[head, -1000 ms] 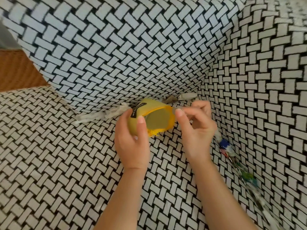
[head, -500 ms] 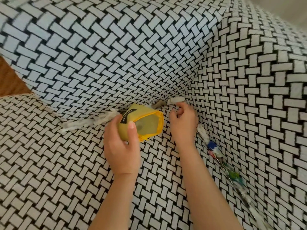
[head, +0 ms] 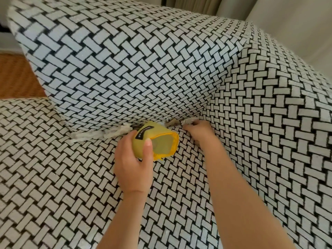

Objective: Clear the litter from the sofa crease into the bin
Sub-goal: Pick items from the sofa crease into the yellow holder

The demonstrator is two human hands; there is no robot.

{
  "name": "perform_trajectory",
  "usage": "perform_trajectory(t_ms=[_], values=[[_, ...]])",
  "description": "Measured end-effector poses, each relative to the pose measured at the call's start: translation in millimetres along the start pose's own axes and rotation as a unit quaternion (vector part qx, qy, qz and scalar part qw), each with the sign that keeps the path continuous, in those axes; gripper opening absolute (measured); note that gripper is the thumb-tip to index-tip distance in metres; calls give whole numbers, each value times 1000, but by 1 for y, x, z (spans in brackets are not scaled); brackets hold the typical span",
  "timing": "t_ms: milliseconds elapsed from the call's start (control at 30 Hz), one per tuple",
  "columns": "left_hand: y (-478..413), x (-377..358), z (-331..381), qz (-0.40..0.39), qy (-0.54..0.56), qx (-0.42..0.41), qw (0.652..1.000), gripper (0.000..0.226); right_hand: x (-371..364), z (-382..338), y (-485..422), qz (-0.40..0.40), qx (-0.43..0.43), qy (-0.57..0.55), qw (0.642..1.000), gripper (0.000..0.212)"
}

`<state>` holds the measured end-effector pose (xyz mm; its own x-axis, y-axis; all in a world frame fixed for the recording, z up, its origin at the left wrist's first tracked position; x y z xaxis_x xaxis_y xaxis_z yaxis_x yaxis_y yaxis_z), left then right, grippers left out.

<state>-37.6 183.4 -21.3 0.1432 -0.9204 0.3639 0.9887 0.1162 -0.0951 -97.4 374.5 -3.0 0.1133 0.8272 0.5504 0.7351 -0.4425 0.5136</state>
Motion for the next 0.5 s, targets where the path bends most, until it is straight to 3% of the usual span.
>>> perform_trajectory(t_ms=[167, 333, 500], values=[[0, 0, 0, -3, -7, -11, 1000, 63, 5, -8, 0, -33, -24, 6, 999, 31], [-1, 0, 0, -2, -18, -13, 1000, 64, -5, 2, 1, 73, 64, 32, 995, 23], [-1, -1, 0, -5, -19, -9, 1000, 65, -9, -1, 2, 97, 56, 91, 989, 25]])
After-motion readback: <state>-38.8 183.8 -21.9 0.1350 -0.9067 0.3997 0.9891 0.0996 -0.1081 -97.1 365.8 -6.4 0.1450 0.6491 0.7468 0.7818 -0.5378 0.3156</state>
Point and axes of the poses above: each hand's wrist, its own y-axis away from the middle knuckle, its own x-axis out of the back of the hand, z = x × y, the point moved 2 cm from there along -y, towards the middle knuckle, and after that the axes turned 10 degrees about -z, right-handed, at the moved point
